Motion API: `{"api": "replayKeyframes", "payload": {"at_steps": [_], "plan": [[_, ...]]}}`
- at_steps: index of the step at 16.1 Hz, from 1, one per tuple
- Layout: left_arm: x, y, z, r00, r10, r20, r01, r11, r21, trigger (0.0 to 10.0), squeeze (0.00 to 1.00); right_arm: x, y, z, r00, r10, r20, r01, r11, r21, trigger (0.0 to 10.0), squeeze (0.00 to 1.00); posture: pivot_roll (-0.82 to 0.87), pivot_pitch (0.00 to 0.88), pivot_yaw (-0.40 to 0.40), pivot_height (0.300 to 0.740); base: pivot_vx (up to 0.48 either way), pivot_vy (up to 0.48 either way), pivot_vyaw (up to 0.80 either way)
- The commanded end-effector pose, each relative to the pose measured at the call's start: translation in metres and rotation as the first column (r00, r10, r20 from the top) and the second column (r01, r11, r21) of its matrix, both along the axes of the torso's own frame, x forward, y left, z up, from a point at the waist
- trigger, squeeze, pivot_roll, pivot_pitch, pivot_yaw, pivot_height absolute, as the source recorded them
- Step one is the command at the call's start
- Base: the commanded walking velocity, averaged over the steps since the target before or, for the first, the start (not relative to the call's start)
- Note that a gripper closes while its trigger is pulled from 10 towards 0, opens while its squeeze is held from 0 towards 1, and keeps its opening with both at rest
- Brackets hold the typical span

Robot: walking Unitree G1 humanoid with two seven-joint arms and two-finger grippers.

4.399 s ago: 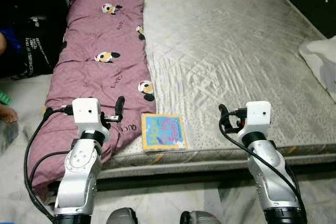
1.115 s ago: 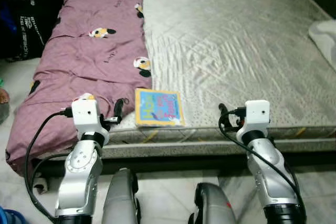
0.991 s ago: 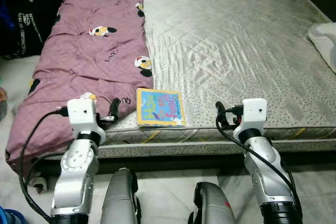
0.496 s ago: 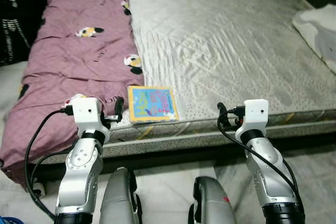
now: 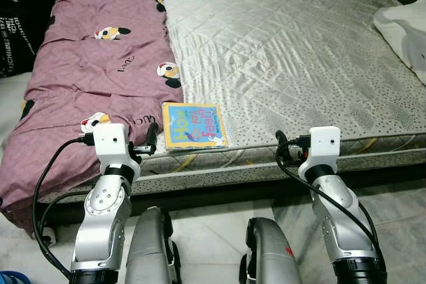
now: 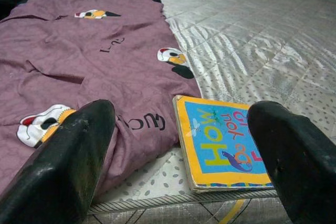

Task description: Clean up the room

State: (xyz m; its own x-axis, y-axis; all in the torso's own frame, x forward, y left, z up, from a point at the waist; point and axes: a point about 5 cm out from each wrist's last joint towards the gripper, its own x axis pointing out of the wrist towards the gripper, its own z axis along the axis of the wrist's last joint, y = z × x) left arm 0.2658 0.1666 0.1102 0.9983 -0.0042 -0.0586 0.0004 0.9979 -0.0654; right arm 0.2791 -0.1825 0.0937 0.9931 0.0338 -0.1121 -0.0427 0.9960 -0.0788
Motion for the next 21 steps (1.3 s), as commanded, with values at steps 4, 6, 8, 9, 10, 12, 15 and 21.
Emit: {"api": "replayKeyframes", "payload": {"at_steps": [4, 6, 8, 9, 10, 12, 15, 21], "plan": [[-0.0006, -0.0011, 0.0018, 1.0, -0.024, 0.013, 0.024, 1.0, -0.005, 10.0, 0.0, -0.0007, -0.0004, -0.0012, 1.0, 0.006, -0.003, -0.006, 1.0, -0.007, 10.0, 0.0, -0.03, 0.115, -0.018, 0.6, 0.167, 0.0, 0.0], [-0.0009, -0.0019, 0.0018, 0.999, -0.03, 0.014, 0.03, 1.0, -0.007, 10.0, 0.0, -0.0009, -0.0005, -0.0013, 1.0, 0.008, -0.004, -0.008, 1.0, -0.009, 10.0, 0.0, -0.03, 0.114, -0.019, 0.6, 0.418, 0.0, 0.0], [-0.0015, -0.002, 0.0016, 0.999, -0.031, 0.013, 0.031, 1.0, -0.007, 10.0, 0.0, -0.0007, -0.0005, -0.0013, 1.0, 0.009, -0.004, -0.009, 1.0, -0.01, 10.0, 0.0, -0.03, 0.116, -0.019, 0.6, 0.422, 0.0, 0.0], [-0.0021, -0.0017, 0.0012, 0.999, -0.03, 0.012, 0.03, 1.0, -0.006, 10.0, 0.0, -0.0005, -0.0005, -0.0013, 1.0, 0.009, -0.004, -0.009, 1.0, -0.011, 10.0, 0.0, -0.03, 0.118, -0.02, 0.6, 0.42, 0.0, 0.0], [-0.0029, -0.0011, 0.0007, 1.0, -0.03, 0.01, 0.03, 1.0, -0.006, 10.0, 0.0, -0.0005, -0.0006, -0.0013, 1.0, 0.009, -0.005, -0.009, 1.0, -0.011, 10.0, 0.0, -0.03, 0.118, -0.02, 0.6, 0.424, 0.0, 0.0], [-0.0034, -0.0006, 0.0005, 1.0, -0.026, 0.008, 0.026, 1.0, -0.005, 10.0, 0.0, -0.0002, -0.0006, -0.0013, 1.0, 0.009, -0.006, -0.009, 1.0, -0.011, 10.0, 0.0, -0.03, 0.121, -0.021, 0.6, 0.422, 0.0, 0.0], [-0.0032, -0.0005, 0.0005, 1.0, -0.021, 0.007, 0.021, 1.0, -0.007, 10.0, 0.0, 0.0001, -0.0007, -0.001, 1.0, 0.007, -0.006, -0.007, 1.0, -0.012, 10.0, 0.0, -0.03, 0.125, -0.022, 0.6, 0.414, 0.0, 0.0], [-0.002, 0.0042, -0.0043, 0.999, 0.034, -0.039, -0.035, 0.999, -0.03, 10.0, 0.0, 0.0012, -0.0021, -0.0014, 1.0, 0.006, -0.006, -0.006, 1.0, -0.011, 10.0, 0.0, -0.03, 0.126, -0.024, 0.6, 0.044, 0.0, 0.0]]}}
